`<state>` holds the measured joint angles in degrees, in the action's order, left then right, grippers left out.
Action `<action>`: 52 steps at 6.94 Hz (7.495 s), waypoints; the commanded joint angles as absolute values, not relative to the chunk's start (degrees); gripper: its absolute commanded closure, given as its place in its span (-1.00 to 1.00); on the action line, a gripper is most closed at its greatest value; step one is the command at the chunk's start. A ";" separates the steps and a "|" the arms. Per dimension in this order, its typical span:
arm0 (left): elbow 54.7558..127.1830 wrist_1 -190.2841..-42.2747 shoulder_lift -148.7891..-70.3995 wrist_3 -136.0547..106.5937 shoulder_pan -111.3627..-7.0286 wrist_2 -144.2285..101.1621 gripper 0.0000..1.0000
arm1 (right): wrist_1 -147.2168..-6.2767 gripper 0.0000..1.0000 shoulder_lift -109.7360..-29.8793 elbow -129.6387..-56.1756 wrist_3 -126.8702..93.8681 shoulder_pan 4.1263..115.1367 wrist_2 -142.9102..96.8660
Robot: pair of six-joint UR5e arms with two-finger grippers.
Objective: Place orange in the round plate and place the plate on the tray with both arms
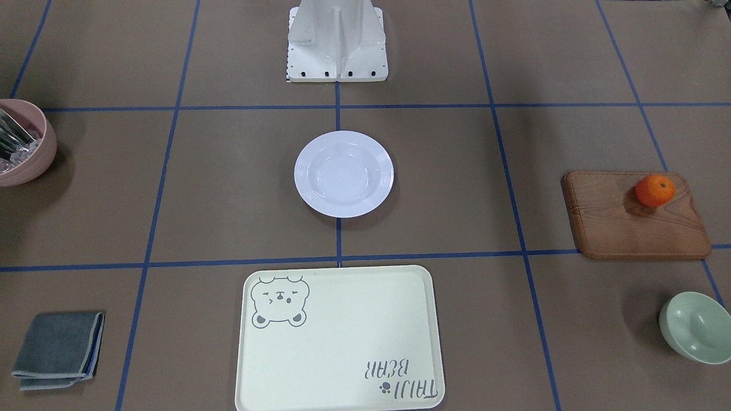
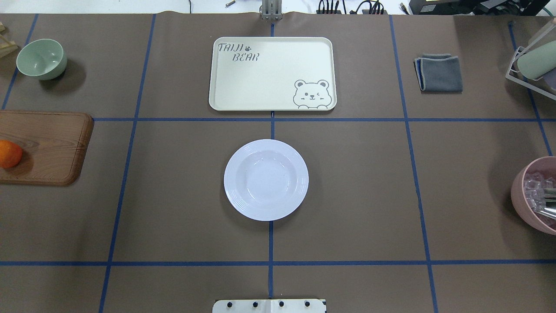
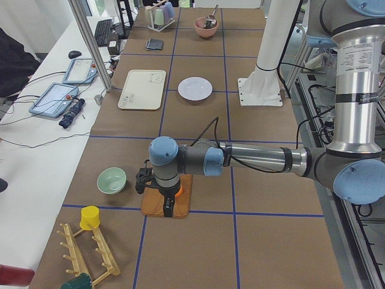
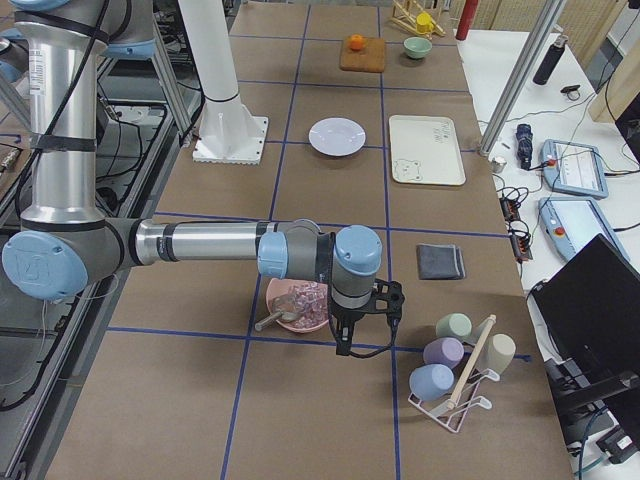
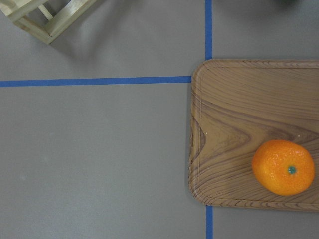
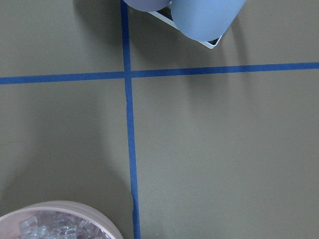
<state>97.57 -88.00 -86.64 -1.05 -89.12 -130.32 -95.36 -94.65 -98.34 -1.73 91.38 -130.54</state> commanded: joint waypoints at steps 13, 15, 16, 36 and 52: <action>82.98 -119.61 -90.09 -29.44 -68.04 -130.34 -0.96 | -94.83 -1.00 -93.08 -99.14 -1.93 89.65 -130.43; 82.62 -119.62 -90.09 -29.44 -66.80 -130.34 -0.97 | -94.83 -1.00 -92.81 -99.23 -1.85 89.74 -130.43; 82.18 -119.62 -90.17 -29.44 -66.01 -130.34 -0.97 | -94.83 -1.00 -92.73 -99.14 -1.85 89.65 -130.43; 81.21 -101.07 -137.20 -90.35 -29.09 -117.69 -0.95 | -57.74 -1.00 -83.06 -102.92 -62.14 62.59 -136.67; 102.30 -95.10 -111.36 -53.26 -60.55 -111.62 -0.97 | -19.51 -1.00 -65.39 -83.24 -102.39 23.73 -90.97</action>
<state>102.24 -95.06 -111.58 -53.64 -59.88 -111.51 -19.57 -66.19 -84.30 -102.12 24.07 -91.38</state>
